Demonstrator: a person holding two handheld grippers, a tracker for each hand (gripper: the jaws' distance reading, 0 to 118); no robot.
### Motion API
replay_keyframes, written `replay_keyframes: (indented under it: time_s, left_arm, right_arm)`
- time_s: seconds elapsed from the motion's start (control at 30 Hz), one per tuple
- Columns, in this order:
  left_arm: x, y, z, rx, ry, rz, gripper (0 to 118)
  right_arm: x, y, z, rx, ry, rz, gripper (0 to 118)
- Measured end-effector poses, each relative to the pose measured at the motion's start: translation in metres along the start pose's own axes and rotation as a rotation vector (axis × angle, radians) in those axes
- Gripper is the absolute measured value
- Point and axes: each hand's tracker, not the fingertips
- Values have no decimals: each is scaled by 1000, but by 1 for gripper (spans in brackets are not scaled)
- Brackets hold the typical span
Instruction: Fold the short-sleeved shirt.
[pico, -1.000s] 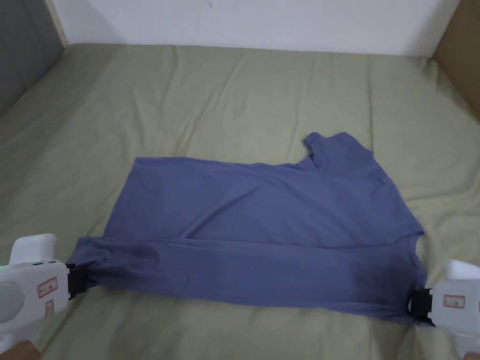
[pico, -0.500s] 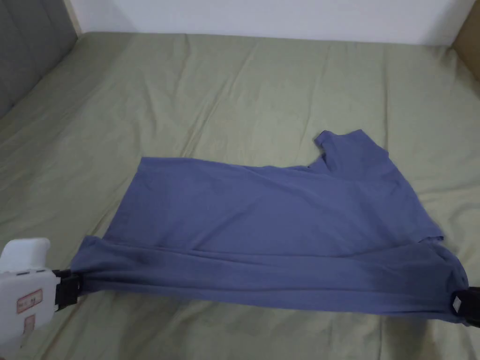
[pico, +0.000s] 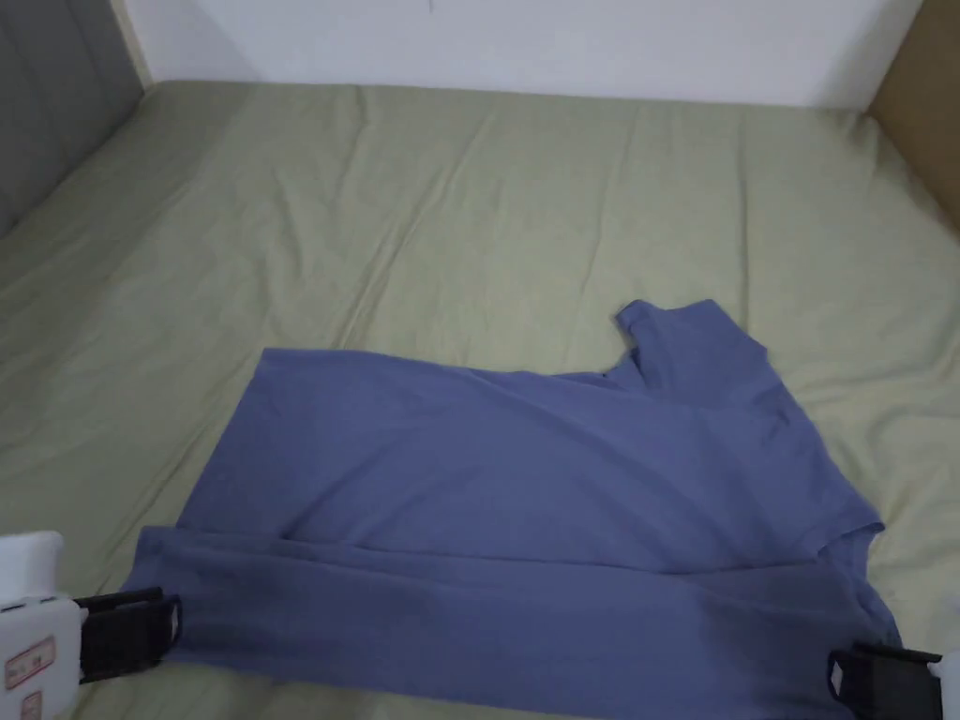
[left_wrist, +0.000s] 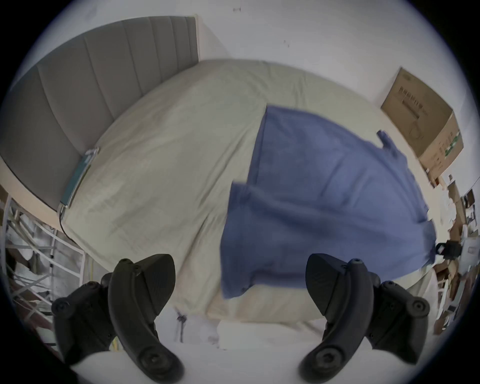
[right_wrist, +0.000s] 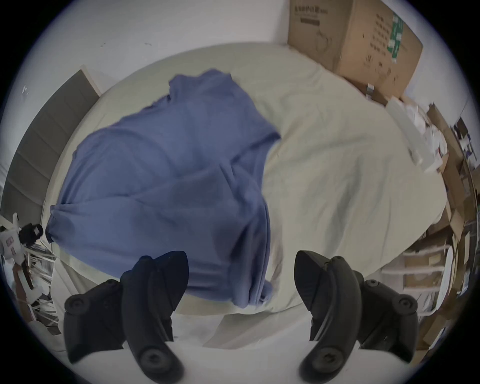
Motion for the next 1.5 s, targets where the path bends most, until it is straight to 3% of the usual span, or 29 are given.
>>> replay_keyframes:
  time_s: [0.03,0.07,0.1,0.13,0.17,0.2,0.23,0.33,0.5,0.67,0.7,0.77,0.8,0.93,1.0,1.03,1.1,1.13,1.17,1.2,1.27,1.3,1.43,1.5]
  left_arm:
    - [2,7,6,33,-31,23,102]
    - [5,13,9,53,-62,43,90]
    - [9,21,13,71,-98,74,57]
    - [14,27,13,75,-117,74,22]
    - [18,32,13,79,-114,65,0]
    - [26,36,12,89,-100,56,0]
    - [35,39,8,105,-74,31,0]
    - [55,39,-6,74,-111,-26,0]
    - [73,43,-28,23,-87,-68,0]
    - [79,64,-36,27,-91,-64,0]
    - [76,70,-41,29,-86,-65,0]
    - [78,78,-48,23,-89,-58,0]
    - [77,81,-53,16,-88,-50,0]
    - [79,93,-68,-7,-81,-38,0]
    - [78,98,-77,-16,-81,-36,0]
    - [79,101,-81,-20,-73,-34,0]
    - [77,104,-87,-28,-73,-37,0]
    - [77,106,-90,-36,-70,-38,0]
    - [78,107,-92,-40,-67,-40,0]
    - [79,108,-94,-42,-63,-44,0]
    - [77,107,-97,-44,-63,-45,0]
    - [78,108,-99,-45,-65,-45,0]
    - [78,120,-100,-31,-63,-56,2]
    - [73,136,-106,-5,-88,-49,31]
  right_arm:
    - [-2,6,6,22,8,4,88]
    - [-3,11,12,46,19,1,84]
    - [-4,19,18,85,33,-4,73]
    - [-7,24,22,110,43,2,52]
    - [-10,29,25,137,43,13,23]
    - [-14,34,27,162,39,30,4]
    - [-15,38,24,165,43,31,1]
    - [-19,37,7,158,100,-17,0]
    - [-22,41,-20,113,80,-38,0]
    - [-16,114,-37,178,88,-41,0]
    - [-14,137,-47,182,92,-33,18]
    - [-11,178,-72,180,87,-16,83]
    - [-10,198,-89,158,80,-12,92]
    - [-3,254,-154,83,7,-7,92]
    - [1,263,-182,25,-43,-1,87]
    - [4,262,-193,3,-35,19,79]
    - [6,257,-207,-38,-35,33,75]
    - [5,256,-200,-4,-30,25,63]
    - [4,257,-193,-7,-28,26,39]
    - [2,258,-187,3,-23,40,0]
    - [0,258,-181,39,12,61,0]
    - [-6,258,-179,26,-1,41,0]
    - [-11,258,-178,22,-31,86,0]
    - [-9,259,-173,28,-22,81,0]
